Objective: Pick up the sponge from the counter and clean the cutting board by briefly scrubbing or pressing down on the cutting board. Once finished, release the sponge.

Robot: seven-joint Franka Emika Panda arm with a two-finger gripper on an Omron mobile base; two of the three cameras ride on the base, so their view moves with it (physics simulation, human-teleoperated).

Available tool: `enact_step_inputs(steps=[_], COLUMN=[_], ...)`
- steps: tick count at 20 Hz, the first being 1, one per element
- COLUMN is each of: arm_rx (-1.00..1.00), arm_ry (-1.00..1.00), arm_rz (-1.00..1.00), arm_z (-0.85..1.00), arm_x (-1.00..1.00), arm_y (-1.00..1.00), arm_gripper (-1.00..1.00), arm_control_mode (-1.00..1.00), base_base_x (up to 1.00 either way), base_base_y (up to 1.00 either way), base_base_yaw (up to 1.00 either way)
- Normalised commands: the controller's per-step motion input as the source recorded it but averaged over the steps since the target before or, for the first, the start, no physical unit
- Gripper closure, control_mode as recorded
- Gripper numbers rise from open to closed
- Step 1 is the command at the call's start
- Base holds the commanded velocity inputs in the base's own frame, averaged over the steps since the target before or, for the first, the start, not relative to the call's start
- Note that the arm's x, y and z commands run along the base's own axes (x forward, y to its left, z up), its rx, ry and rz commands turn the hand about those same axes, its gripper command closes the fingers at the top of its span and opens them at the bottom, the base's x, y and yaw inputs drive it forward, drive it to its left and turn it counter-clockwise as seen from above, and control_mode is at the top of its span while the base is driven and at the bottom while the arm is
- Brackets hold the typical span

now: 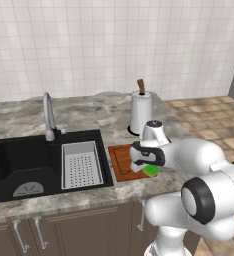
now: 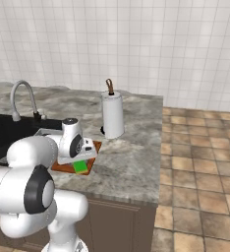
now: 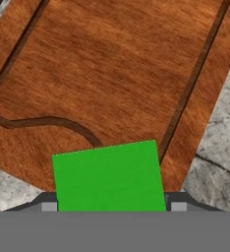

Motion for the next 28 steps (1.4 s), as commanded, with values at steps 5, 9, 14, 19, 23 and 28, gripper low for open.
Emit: enact_step_inputs(steps=[5, 9, 14, 19, 23, 28], arm_rx=[0.00, 0.00, 0.00, 0.00, 0.00, 0.00], arm_ry=[0.00, 0.00, 0.00, 0.00, 0.00, 0.00], arm_rz=[0.00, 0.00, 0.00, 0.00, 0.00, 0.00], arm_z=[-0.12, -0.06, -0.04, 0.00, 0.00, -0.05], arm_x=[0.00, 0.13, 0.09, 0.17, 0.31, 0.30], arm_y=[0.00, 0.00, 0.00, 0.00, 0.00, 0.00], arm_gripper=[1.00, 1.00, 1.00, 1.00, 1.00, 1.00], arm_control_mode=[-1.00, -1.00, -1.00, -1.00, -1.00, -1.00], base_base_x=[0.00, 0.00, 0.00, 0.00, 0.00, 0.00], base_base_y=[0.00, 0.00, 0.00, 0.00, 0.00, 0.00], base_base_yaw=[0.00, 0.00, 0.00, 0.00, 0.00, 0.00])
